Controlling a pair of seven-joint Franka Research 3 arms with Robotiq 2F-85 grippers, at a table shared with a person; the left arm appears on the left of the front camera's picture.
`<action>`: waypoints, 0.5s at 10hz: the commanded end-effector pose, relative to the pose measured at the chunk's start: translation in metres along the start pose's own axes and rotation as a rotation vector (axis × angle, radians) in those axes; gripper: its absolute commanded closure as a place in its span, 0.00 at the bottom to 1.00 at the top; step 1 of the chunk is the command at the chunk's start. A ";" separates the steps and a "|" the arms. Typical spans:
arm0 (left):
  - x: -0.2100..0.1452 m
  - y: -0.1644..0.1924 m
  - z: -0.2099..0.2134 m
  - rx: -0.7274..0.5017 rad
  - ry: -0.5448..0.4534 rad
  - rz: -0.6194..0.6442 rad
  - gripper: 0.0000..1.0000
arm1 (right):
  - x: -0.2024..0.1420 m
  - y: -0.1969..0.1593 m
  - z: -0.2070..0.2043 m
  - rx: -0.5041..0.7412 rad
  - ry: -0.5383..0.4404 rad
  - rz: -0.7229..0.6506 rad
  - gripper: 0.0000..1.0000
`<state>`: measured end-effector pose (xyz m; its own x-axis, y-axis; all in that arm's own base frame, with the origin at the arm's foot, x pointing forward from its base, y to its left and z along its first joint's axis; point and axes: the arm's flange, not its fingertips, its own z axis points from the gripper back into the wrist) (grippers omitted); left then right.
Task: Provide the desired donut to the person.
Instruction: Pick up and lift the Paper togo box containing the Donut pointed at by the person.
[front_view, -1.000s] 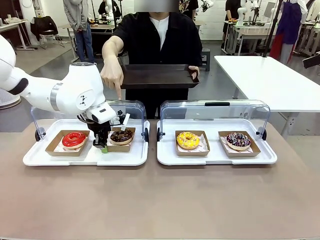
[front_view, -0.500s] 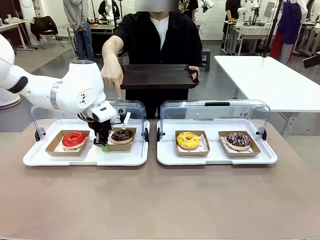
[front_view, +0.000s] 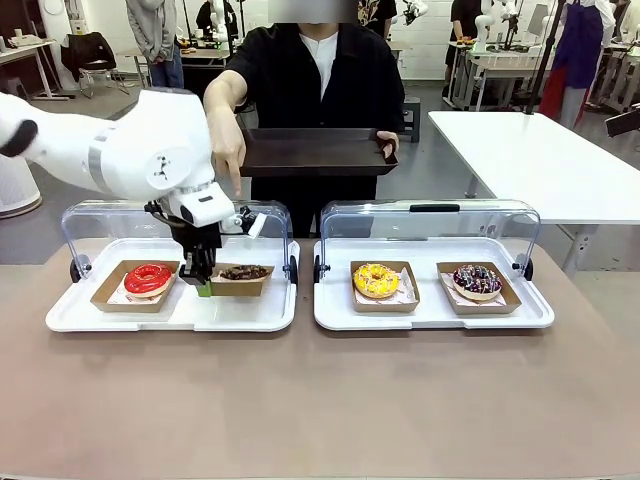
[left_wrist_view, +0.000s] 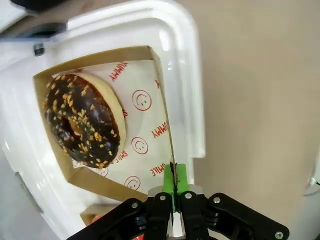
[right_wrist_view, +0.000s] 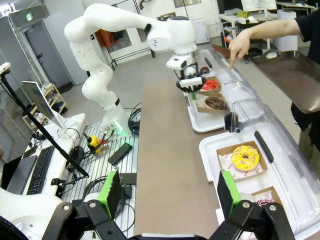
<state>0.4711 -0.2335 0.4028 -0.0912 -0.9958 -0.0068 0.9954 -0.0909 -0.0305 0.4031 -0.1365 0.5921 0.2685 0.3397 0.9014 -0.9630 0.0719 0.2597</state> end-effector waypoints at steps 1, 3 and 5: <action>0.000 -0.039 0.040 -0.037 -0.018 -0.037 1.00 | 0.000 0.001 0.000 0.007 -0.004 0.004 0.00; 0.007 -0.072 0.079 0.002 -0.010 -0.053 1.00 | 0.000 0.001 0.000 0.007 -0.004 0.004 0.00; 0.013 -0.095 0.116 0.040 0.018 -0.013 1.00 | 0.000 0.001 0.000 0.007 -0.004 0.004 0.00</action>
<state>0.3861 -0.2420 0.5155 -0.1364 -0.9906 -0.0131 0.9906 -0.1363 -0.0125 0.4032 -0.1365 0.5920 0.2687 0.3397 0.9014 -0.9629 0.0717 0.2600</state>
